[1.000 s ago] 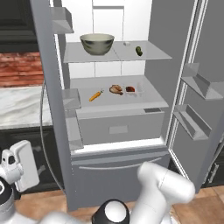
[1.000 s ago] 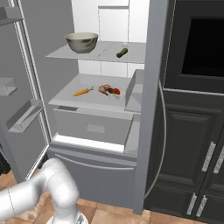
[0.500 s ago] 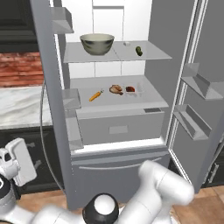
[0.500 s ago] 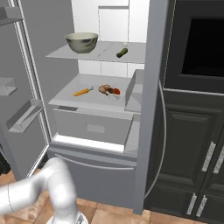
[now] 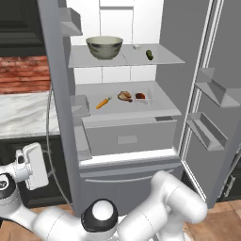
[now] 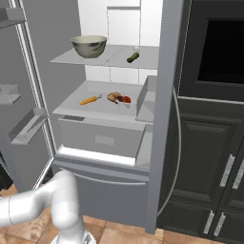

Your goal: Place the tupperware on the second highest shelf of the fridge. Make space for the tupperware among the existing items by rearranging them on the shelves if needed. Close the fridge door when finished.

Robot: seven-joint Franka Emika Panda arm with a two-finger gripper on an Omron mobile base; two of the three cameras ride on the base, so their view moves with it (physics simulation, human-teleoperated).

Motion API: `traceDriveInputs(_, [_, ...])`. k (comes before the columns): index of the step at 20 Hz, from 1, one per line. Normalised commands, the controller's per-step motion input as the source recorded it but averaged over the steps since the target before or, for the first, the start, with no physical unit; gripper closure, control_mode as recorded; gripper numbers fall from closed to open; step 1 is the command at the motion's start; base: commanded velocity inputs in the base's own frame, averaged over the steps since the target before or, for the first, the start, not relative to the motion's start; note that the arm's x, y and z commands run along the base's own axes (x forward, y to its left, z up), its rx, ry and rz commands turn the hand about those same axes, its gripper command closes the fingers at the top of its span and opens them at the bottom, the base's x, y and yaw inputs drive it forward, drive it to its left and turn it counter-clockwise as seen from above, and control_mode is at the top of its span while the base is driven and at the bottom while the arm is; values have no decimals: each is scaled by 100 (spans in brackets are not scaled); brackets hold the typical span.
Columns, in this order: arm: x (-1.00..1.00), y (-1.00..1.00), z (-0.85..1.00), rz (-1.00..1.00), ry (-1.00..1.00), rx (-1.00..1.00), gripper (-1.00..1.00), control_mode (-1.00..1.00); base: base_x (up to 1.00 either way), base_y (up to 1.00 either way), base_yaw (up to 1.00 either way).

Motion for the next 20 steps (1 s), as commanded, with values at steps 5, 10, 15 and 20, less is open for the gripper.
traceDriveInputs(5, [3,-99,-32,-44,-4,1,-100,-100,0,0,0])
traceDriveInputs(10, [6,-100,-33,-19,-21,8,-100,-100,0,0,0])
traceDriveInputs(15, [4,-94,-9,19,-32,20,-100,-100,0,0,0])
traceDriveInputs(20, [0,-71,0,51,-35,22,-100,-100,0,0,0])
